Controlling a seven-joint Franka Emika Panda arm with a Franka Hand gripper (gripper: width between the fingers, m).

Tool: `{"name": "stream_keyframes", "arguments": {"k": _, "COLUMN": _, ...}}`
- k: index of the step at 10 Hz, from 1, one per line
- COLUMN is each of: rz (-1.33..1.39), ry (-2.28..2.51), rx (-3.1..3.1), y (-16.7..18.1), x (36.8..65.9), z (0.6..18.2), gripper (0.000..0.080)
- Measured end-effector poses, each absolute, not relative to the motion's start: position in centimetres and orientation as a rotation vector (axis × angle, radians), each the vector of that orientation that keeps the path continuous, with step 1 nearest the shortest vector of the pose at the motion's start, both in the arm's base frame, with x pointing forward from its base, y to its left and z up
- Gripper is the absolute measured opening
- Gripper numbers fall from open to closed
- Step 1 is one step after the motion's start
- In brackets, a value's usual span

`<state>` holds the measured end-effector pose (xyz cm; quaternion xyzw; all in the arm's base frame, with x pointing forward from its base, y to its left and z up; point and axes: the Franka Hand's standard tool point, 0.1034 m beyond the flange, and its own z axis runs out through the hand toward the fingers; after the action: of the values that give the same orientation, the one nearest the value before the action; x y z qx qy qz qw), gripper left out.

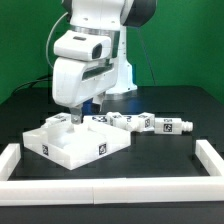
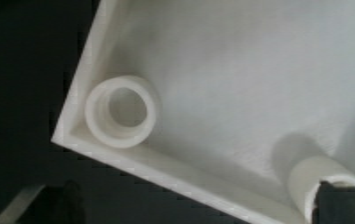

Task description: Assemble one leg

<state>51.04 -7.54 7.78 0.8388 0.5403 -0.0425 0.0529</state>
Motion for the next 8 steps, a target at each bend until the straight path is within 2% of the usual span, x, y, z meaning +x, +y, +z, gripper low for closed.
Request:
{"name": "stream_keyframes", "arguments": {"k": 2, "rz": -0.171, "ry": 1.509, "rx": 2.703, "y": -11.8, "x": 50.8, "z": 5.6, "gripper": 0.0649}}
{"name": "stream_keyframes", "arguments": {"k": 4, "rz": -0.185, "ry": 1.487, "rx": 2.747, "y": -13.3, "x": 50.3, "z": 2.7, "gripper": 0.0649}}
{"name": "stream_keyframes", "arguments": {"k": 5, "rz": -0.194, "ry": 1.494, "rx": 2.753, "y": -13.6, "x": 50.2, "z": 1.8, "gripper": 0.0649}}
{"name": "stream_keyframes", "arguments": {"k": 8, "rz": -0.197, "ry": 1.497, "rx": 2.753, "y": -13.6, "x": 50.3, "z": 1.5, "gripper": 0.0621}}
